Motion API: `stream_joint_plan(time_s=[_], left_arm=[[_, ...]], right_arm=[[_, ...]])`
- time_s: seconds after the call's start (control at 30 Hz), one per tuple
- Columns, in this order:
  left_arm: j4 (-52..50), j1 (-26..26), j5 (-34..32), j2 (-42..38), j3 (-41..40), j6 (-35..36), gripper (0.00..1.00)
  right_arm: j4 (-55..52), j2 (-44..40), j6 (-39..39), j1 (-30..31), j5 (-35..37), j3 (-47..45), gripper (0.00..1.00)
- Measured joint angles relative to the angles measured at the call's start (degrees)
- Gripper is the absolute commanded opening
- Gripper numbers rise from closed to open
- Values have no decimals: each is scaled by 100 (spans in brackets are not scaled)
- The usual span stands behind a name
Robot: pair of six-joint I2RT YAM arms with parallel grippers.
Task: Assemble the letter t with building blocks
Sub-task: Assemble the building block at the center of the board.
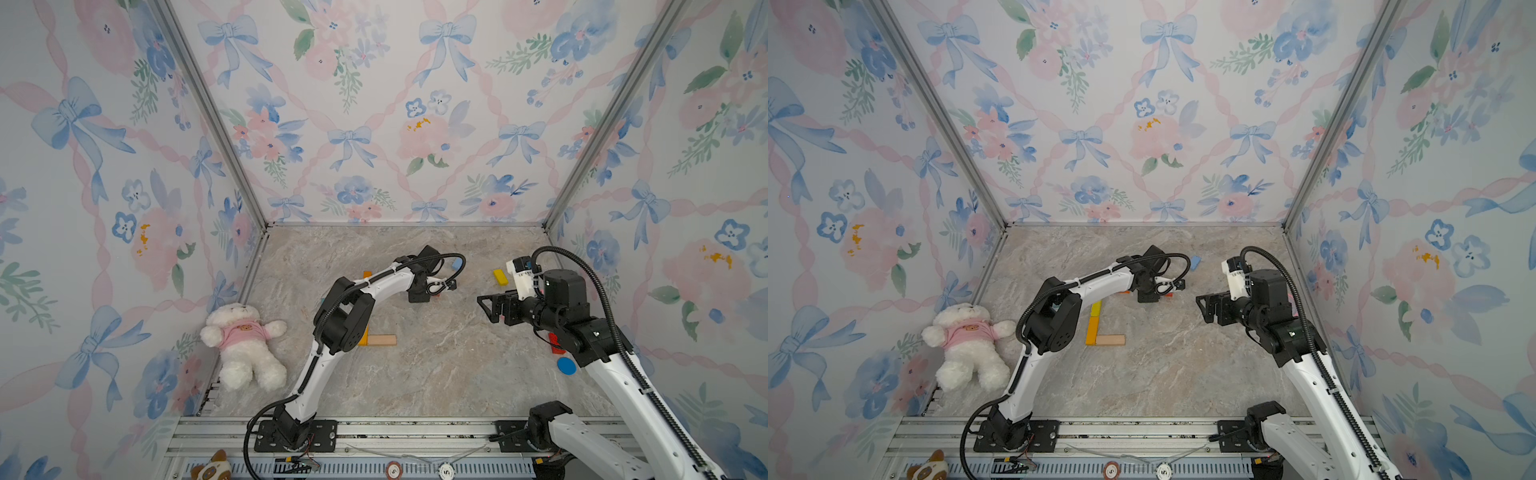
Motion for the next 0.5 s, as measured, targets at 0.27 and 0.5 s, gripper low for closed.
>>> stream_joint_plan(time_s=[0.27, 0.5], left_arm=[[0, 4, 2, 2, 4, 0, 29], [0, 4, 2, 11, 11, 0, 36]], right_arm=[[-2, 22, -20, 0, 0, 0, 96], [0, 28, -42, 0, 0, -7, 96]])
